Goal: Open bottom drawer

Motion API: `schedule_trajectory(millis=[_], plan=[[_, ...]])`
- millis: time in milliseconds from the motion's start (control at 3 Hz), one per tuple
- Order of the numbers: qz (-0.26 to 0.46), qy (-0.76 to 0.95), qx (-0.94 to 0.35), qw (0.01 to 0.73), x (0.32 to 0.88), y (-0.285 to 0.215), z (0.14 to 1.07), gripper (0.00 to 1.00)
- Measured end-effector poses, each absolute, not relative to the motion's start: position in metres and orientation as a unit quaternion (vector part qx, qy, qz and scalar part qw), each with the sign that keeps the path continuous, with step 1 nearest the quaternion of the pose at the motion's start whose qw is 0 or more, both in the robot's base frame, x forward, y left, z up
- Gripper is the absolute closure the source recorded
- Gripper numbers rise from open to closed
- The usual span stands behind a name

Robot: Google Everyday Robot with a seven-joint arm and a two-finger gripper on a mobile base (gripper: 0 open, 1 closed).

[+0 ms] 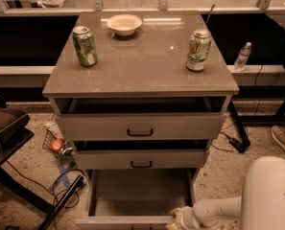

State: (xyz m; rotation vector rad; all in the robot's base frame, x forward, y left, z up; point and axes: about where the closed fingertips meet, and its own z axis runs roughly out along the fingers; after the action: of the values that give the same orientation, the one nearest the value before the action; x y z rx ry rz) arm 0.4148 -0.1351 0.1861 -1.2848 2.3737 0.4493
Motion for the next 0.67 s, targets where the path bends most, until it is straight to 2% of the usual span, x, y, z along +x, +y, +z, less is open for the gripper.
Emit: schedule_trajectory(millis=[333, 667], plan=[[0.162, 0.849, -0.46, 0.201, 0.4137, -0.1334, 0.1852, 0.22], [0.164, 0.849, -0.46, 0.2, 0.4128, -0.1322, 0.1844, 0.0]])
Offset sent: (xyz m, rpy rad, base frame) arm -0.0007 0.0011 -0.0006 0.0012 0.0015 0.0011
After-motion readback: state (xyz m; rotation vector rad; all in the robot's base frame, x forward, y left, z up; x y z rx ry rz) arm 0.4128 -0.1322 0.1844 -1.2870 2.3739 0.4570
